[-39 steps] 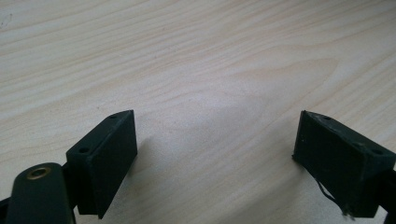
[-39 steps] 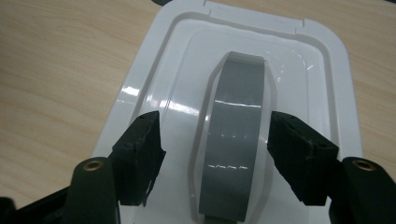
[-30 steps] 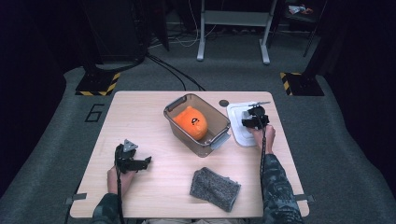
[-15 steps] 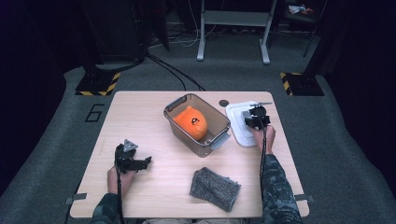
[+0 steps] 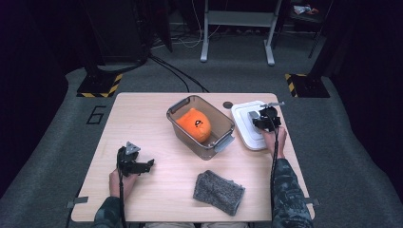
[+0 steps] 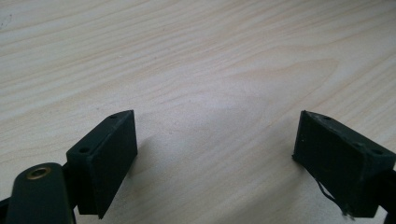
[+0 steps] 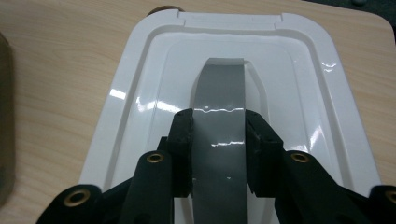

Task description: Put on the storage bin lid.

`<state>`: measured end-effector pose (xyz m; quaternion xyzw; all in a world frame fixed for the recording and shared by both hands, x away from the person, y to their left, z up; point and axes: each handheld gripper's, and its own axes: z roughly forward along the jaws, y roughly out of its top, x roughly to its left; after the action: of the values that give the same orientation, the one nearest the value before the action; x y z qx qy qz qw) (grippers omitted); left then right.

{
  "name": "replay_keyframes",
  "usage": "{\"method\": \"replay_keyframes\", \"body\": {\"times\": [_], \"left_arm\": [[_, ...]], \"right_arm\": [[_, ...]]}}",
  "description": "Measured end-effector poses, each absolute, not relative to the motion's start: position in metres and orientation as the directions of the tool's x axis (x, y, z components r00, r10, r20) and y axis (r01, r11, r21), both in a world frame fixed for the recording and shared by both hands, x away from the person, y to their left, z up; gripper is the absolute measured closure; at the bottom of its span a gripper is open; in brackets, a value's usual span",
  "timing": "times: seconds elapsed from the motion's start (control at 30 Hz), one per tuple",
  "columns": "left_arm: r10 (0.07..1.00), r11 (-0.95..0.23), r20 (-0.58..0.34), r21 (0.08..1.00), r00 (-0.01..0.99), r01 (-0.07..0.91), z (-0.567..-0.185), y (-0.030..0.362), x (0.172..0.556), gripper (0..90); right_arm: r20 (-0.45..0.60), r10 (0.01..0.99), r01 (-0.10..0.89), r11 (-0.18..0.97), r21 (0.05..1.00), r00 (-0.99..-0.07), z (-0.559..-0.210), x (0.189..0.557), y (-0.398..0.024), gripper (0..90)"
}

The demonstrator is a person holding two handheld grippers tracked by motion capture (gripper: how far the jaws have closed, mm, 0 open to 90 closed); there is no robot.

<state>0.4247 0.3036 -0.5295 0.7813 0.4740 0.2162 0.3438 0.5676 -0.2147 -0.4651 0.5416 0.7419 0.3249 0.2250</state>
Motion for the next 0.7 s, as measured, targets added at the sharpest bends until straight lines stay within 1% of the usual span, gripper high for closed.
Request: {"method": "replay_keyframes", "body": {"times": [0.53, 0.57, 0.7], "left_arm": [[0.89, -0.312, 0.01, 0.744, 0.457, 0.591, -0.53, 0.303, 0.425, 12.9], [0.89, -0.312, 0.01, 0.744, 0.457, 0.591, -0.53, 0.303, 0.425, 12.9], [0.89, -0.312, 0.011, 0.744, 0.457, 0.591, -0.53, 0.303, 0.425, 12.9]], "right_arm": [[-0.026, 0.933, 0.63, 0.263, 0.731, -0.36, -0.435, 0.555, -0.216, 67.1], [-0.039, 0.928, 0.617, 0.278, 0.736, -0.371, -0.433, 0.555, -0.216, 67.1], [-0.033, 0.927, 0.622, 0.277, 0.732, -0.374, -0.426, 0.555, -0.215, 67.1]]}}
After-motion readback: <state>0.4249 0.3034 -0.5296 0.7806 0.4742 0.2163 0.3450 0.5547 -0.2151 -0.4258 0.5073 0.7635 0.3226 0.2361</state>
